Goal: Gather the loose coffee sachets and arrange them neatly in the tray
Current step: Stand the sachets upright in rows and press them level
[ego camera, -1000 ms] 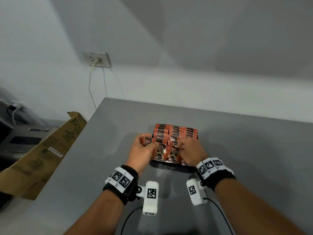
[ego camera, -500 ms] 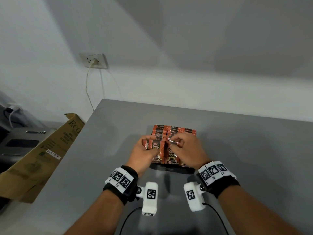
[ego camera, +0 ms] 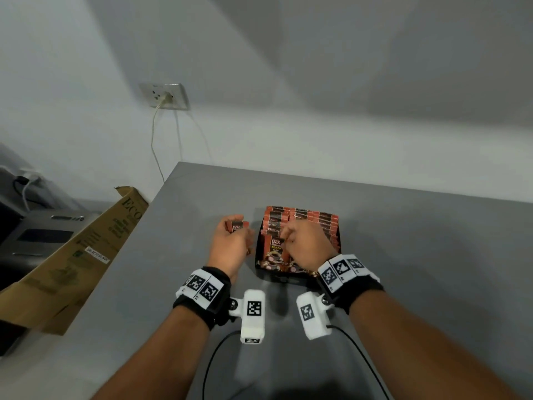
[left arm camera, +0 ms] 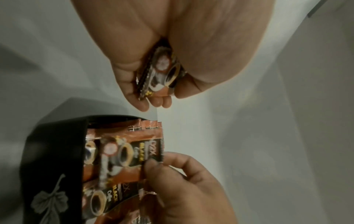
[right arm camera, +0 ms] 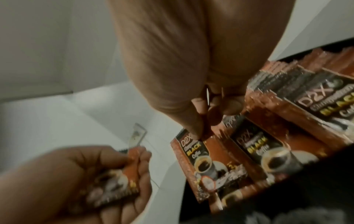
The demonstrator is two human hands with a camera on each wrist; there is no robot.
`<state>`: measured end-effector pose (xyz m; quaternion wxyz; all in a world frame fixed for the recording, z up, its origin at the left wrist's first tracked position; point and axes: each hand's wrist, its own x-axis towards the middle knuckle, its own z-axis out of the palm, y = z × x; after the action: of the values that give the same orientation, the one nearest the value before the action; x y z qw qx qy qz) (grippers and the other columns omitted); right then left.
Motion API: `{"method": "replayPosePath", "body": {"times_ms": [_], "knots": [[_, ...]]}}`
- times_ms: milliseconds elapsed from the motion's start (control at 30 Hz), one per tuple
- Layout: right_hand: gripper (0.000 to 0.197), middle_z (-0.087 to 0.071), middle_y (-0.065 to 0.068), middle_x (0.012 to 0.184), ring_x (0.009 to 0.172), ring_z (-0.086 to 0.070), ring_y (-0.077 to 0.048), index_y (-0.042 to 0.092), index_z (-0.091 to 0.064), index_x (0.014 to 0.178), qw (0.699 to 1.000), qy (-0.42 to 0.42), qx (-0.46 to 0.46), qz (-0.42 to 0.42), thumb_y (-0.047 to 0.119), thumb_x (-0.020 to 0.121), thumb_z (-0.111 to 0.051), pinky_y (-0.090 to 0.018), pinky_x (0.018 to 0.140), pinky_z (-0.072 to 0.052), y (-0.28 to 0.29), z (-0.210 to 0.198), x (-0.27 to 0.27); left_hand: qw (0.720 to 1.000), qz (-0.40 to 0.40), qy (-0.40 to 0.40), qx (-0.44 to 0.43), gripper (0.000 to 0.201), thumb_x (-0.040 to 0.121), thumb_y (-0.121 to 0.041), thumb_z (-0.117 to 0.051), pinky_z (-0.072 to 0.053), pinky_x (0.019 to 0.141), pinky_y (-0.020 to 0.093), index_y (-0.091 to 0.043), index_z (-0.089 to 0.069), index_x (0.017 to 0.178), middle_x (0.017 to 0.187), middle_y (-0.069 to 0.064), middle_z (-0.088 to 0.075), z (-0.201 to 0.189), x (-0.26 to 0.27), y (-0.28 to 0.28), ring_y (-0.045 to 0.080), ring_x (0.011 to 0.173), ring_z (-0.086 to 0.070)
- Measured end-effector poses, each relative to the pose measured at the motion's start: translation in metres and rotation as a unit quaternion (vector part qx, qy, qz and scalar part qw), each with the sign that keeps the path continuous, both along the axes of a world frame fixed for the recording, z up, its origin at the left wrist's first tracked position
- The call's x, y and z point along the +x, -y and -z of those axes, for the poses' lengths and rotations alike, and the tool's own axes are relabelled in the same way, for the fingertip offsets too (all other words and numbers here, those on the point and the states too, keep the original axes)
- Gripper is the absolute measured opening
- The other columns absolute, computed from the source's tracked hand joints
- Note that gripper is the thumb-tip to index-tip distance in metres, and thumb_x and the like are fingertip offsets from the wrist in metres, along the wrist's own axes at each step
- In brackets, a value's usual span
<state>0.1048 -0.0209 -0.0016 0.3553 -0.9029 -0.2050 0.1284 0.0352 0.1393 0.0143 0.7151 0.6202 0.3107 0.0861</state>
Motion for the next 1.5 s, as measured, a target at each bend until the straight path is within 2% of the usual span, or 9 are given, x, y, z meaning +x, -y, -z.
{"method": "replayPosePath", "body": {"times_ms": [100,333,500,600,800,1167,1267,1400,1500], "knots": [[0.017,-0.073,-0.003,0.087,0.065,-0.071,-0.009,0.018,-0.069,0.089,0.999,-0.026,-0.024,0.009,0.002,0.093,-0.065,-0.018,0.056,-0.056,-0.012,0.012,-0.004,1.0,-0.01,0.002,-0.017,0.044,0.083,0.013,-0.047,-0.051,0.069,0.039,-0.015,-0.057,0.116,0.09,0.007,-0.065,0.001,-0.001,0.0,0.021,0.078,-0.061],[0.021,-0.067,-0.002,0.098,0.084,-0.066,-0.02,0.016,-0.07,0.09,0.996,0.013,-0.088,0.015,-0.003,0.087,-0.062,-0.036,0.08,-0.06,-0.024,0.025,-0.011,1.0,0.002,-0.006,0.02,0.044,0.081,0.011,-0.054,-0.057,0.075,0.045,-0.018,-0.057,0.113,0.095,0.007,-0.069,0.009,-0.006,0.0,0.024,0.074,-0.064],[0.018,-0.066,-0.001,0.105,0.098,-0.061,-0.017,0.013,-0.073,0.101,0.996,0.056,-0.067,0.012,0.004,0.088,-0.064,-0.029,0.09,-0.053,-0.018,0.022,-0.013,0.996,0.059,-0.007,0.069,0.052,0.077,0.013,-0.07,-0.057,0.07,0.036,-0.017,-0.056,0.117,0.088,0.003,-0.07,0.011,-0.01,0.002,0.013,0.073,-0.068],[0.025,-0.074,0.006,0.099,0.085,-0.068,-0.006,0.017,-0.073,0.112,0.994,0.001,0.098,0.037,0.011,0.088,-0.068,-0.013,0.08,-0.053,-0.006,-0.005,-0.015,0.992,0.106,-0.002,0.064,0.06,0.07,0.015,-0.077,-0.057,0.07,0.03,-0.018,-0.055,0.115,0.088,0.002,-0.072,0.007,-0.01,0.007,0.009,0.072,-0.07],[0.015,-0.075,0.003,0.072,0.065,-0.073,-0.013,0.023,-0.074,0.094,0.989,-0.034,0.139,0.028,0.01,0.087,-0.074,-0.034,0.065,-0.062,0.025,-0.037,-0.011,0.988,0.146,0.011,0.042,0.051,0.074,0.005,-0.079,-0.061,0.069,0.034,-0.019,-0.057,0.113,0.095,0.011,-0.074,-0.001,-0.004,0.024,0.023,0.079,-0.074],[0.02,-0.071,0.0,0.093,0.074,-0.061,-0.006,0.009,-0.075,0.097,0.999,0.001,-0.046,0.012,-0.006,0.09,-0.063,-0.002,0.057,-0.043,0.038,0.011,-0.006,0.997,0.071,-0.013,-0.03,0.042,0.076,0.018,-0.043,-0.049,0.049,0.029,-0.013,-0.054,0.103,0.076,0.007,-0.065,0.001,-0.003,0.026,0.017,0.053,-0.058],[0.022,-0.065,0.004,0.089,0.077,-0.062,-0.011,0.01,-0.075,0.1,0.998,0.014,-0.052,0.032,-0.006,0.092,-0.061,-0.004,0.06,-0.042,0.031,0.019,-0.007,0.997,0.076,-0.018,-0.002,0.035,0.082,0.011,-0.051,-0.056,0.061,0.04,-0.016,-0.057,0.104,0.08,0.008,-0.066,0.007,-0.007,0.023,0.022,0.067,-0.061],[0.019,-0.071,-0.004,0.098,0.084,-0.065,-0.018,0.011,-0.074,0.095,0.995,0.051,-0.071,0.049,-0.004,0.088,-0.064,-0.033,0.081,-0.059,0.025,0.029,-0.008,0.995,0.091,-0.02,0.037,0.037,0.082,0.009,-0.062,-0.059,0.08,0.054,-0.018,-0.059,0.108,0.093,0.011,-0.073,0.011,-0.01,0.02,0.027,0.079,-0.07],[0.014,-0.065,-0.001,0.098,0.09,-0.061,-0.016,0.011,-0.072,0.095,0.994,0.075,-0.056,0.061,0.001,0.086,-0.067,-0.03,0.087,-0.054,0.027,0.025,-0.011,0.992,0.114,-0.009,0.061,0.043,0.078,0.005,-0.074,-0.061,0.082,0.051,-0.018,-0.06,0.111,0.099,0.01,-0.075,0.014,-0.012,0.02,0.026,0.088,-0.074]]}}
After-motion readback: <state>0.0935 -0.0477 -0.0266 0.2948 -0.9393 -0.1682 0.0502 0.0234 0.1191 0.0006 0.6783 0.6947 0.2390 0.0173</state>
